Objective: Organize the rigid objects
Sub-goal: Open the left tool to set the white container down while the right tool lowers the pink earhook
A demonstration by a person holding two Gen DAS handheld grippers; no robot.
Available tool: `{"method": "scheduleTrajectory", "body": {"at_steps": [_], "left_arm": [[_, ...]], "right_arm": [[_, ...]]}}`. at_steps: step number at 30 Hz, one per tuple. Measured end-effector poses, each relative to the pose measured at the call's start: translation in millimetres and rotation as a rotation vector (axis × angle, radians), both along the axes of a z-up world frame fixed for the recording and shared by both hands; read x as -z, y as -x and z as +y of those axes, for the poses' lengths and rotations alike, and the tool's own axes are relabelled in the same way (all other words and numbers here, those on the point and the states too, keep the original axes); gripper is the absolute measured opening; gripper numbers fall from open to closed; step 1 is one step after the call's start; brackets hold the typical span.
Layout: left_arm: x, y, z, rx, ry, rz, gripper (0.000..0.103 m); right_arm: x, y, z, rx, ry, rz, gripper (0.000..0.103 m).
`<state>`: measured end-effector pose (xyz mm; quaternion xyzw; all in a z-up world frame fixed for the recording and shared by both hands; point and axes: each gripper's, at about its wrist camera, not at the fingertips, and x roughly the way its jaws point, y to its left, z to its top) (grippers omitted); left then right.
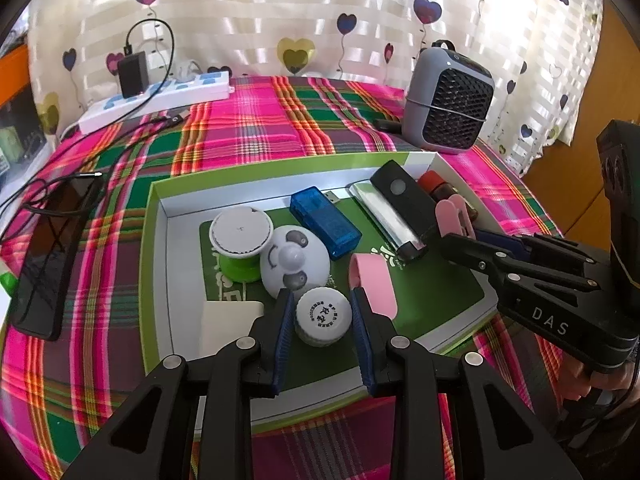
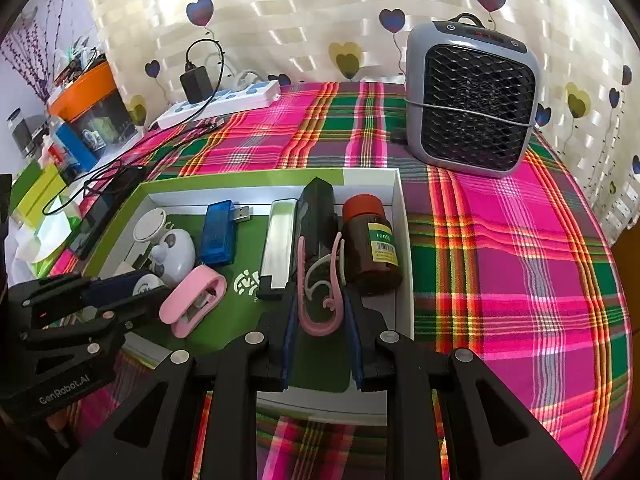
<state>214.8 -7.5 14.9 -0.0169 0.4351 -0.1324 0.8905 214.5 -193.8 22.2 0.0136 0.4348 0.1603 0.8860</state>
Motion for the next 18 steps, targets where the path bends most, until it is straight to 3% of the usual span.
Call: {"method": "scheduleTrajectory", "body": {"at_steps": [18], "left_arm": [[2.8, -0.1, -2.0, 0.005, -0.003, 0.014, 0.028]], "right_arm": [[0.4, -0.4, -0.8, 0.007, -0.011, 0.008, 0.023]]}}
